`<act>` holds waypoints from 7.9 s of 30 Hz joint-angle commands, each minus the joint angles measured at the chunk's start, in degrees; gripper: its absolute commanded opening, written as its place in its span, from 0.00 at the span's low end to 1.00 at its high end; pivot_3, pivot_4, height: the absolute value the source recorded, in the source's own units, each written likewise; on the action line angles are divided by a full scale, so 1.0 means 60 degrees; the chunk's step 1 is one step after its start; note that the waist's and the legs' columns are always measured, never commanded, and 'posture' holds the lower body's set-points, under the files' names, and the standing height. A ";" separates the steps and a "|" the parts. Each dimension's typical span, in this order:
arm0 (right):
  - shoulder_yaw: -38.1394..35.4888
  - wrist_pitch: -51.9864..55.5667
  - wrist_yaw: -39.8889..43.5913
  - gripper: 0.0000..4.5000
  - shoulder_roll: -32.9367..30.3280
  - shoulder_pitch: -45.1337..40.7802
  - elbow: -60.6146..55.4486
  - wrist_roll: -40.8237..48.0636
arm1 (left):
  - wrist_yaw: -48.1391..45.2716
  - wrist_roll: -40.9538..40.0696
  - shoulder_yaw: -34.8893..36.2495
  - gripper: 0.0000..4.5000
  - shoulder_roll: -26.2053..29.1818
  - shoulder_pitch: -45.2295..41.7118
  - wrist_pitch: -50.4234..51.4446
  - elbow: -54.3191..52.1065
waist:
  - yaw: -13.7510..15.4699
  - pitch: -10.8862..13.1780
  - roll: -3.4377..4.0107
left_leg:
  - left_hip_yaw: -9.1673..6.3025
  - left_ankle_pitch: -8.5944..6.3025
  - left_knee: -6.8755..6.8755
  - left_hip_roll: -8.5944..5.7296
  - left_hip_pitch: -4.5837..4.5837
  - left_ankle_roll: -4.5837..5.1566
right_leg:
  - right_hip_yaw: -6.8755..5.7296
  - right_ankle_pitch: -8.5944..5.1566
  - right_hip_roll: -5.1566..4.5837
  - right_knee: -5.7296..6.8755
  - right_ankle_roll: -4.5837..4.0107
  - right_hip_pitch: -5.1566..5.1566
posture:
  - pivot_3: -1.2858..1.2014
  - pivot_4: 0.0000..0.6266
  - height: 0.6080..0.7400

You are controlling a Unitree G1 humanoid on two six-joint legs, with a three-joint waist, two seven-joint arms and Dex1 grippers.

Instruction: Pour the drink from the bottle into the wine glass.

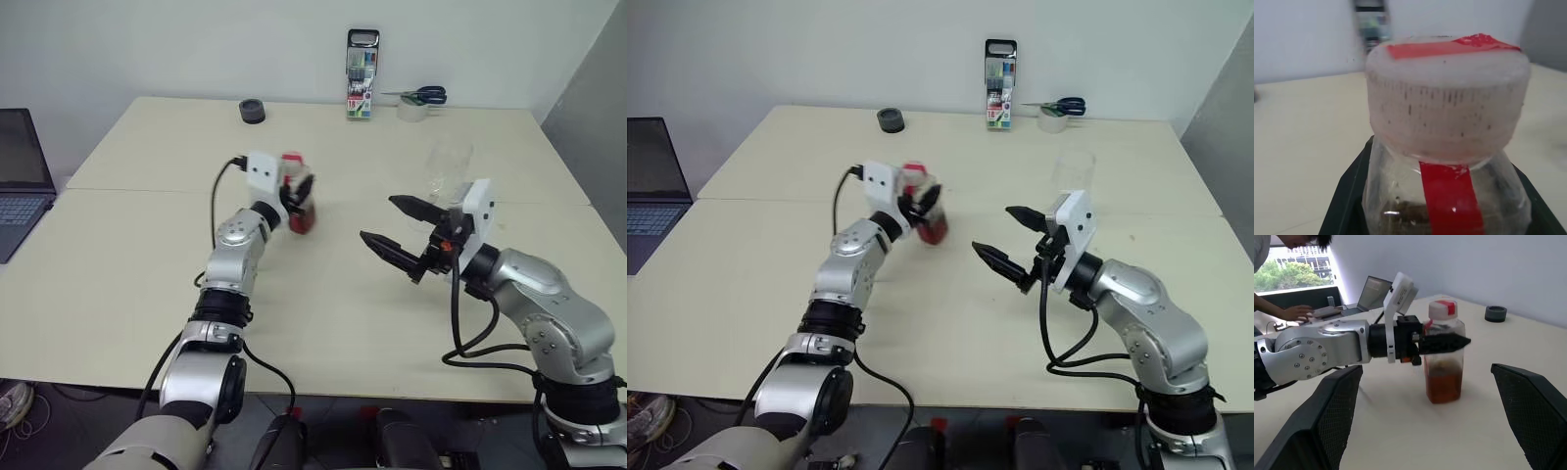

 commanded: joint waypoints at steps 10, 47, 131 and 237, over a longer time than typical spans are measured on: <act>-0.0235 0.1358 -0.1534 1.00 0.0151 -0.0897 -0.1366 0.0806 | -0.4894 -0.1192 -0.1245 0.40 -0.0130 -0.0881 0.0518 -0.0344 | -0.0064 0.0004 0.0006 | -0.0001 -0.0011 -0.0002 0.0014 0.0010 0.0021 | 0.0004 -0.0001 0.0024 0.0008 0.0001 0.0000 | 0.52 0.24 1.00; 0.1403 -0.0112 0.1255 0.42 -0.0490 -0.1855 0.1324 -0.0897 | -0.6609 -0.0519 -0.1779 0.40 0.0285 -0.0727 -0.0110 -0.0521 | -0.0071 0.0011 0.0013 | 0.0003 -0.0013 -0.0002 0.0012 0.0006 0.0024 | 0.0008 -0.0001 0.0021 0.0006 0.0001 -0.0006 | 0.52 0.24 1.00; 0.0157 0.0676 0.0632 1.00 -0.0152 -0.1009 0.0118 -0.1136 | -0.6009 -0.0348 -0.1470 0.39 0.0504 -0.0907 -0.0903 0.0216 | -0.0166 0.0026 0.0037 | -0.0002 0.0007 0.0033 0.0002 -0.0135 -0.0002 | 0.0005 0.0005 0.0002 0.0040 -0.0004 -0.0143 | 0.52 0.24 1.00; -0.0381 0.0504 -0.0747 1.00 0.0179 -0.0480 0.0061 -0.1274 | -0.6362 -0.0281 -0.1626 0.38 0.0334 -0.0918 -0.1301 0.0506 | -0.0272 0.0023 0.0043 | 0.0005 -0.0005 0.0039 0.0001 -0.0122 0.0020 | 0.0012 0.0005 0.0008 0.0065 -0.0004 -0.0140 | 0.52 0.24 1.00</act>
